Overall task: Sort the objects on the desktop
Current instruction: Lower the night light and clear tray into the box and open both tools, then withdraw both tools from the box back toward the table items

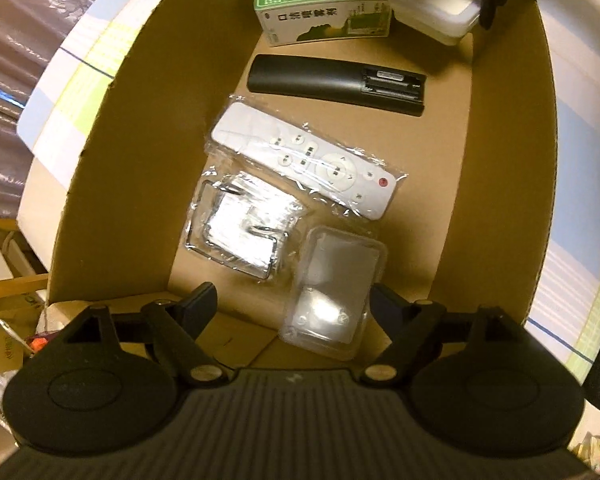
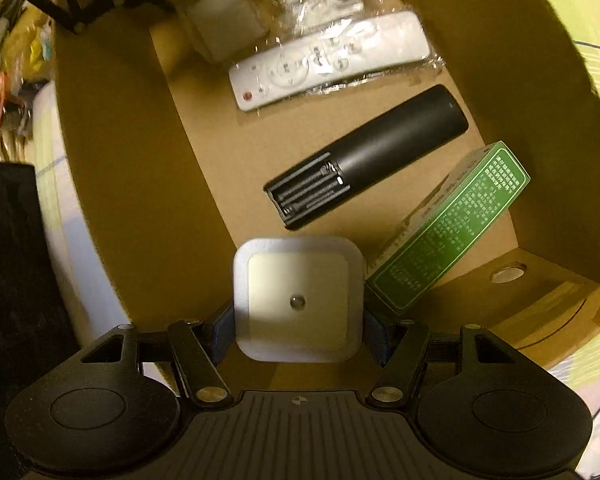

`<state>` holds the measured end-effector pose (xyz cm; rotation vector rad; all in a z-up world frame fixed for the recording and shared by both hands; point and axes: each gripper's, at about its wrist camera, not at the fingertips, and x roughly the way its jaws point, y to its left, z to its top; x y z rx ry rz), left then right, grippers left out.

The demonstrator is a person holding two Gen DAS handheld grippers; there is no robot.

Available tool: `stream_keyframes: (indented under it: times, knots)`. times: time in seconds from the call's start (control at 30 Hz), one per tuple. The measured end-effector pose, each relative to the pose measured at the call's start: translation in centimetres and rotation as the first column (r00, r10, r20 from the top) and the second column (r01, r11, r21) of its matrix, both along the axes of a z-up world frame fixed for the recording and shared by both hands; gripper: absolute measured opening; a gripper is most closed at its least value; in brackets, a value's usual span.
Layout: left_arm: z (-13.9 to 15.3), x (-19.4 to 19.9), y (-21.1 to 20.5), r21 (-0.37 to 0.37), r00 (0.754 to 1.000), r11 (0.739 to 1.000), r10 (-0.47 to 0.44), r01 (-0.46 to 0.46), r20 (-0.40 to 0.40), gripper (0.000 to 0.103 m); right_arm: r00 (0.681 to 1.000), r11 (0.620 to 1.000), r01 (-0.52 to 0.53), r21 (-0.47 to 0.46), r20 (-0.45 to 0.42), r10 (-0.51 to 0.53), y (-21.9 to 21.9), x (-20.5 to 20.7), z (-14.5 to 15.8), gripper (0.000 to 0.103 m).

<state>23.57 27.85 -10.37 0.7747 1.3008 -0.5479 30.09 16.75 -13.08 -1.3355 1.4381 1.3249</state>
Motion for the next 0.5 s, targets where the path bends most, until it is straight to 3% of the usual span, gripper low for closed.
stream_keyframes:
  times: [0.13,0.47,0.5]
  knots:
    - [0.1,-0.2,0.0,0.008,1.0,1.0,0.007,-0.007,0.012,0.081,1.0,1.0,-0.004,-0.025,0.001,0.004,0.2,0.2,-0.3,0.064]
    - [0.3,-0.4,-0.2,0.044,0.999,0.999,0.017,-0.018,0.037,0.081,0.999,1.0,0.005,0.011,0.035,-0.005,0.1,0.2,0.6,0.064]
    - [0.4,-0.4,-0.2,0.049,0.999,0.999,0.018,-0.02,0.041,0.081,0.999,1.0,0.006,0.018,0.039,-0.006,0.0,0.1,0.7,0.072]
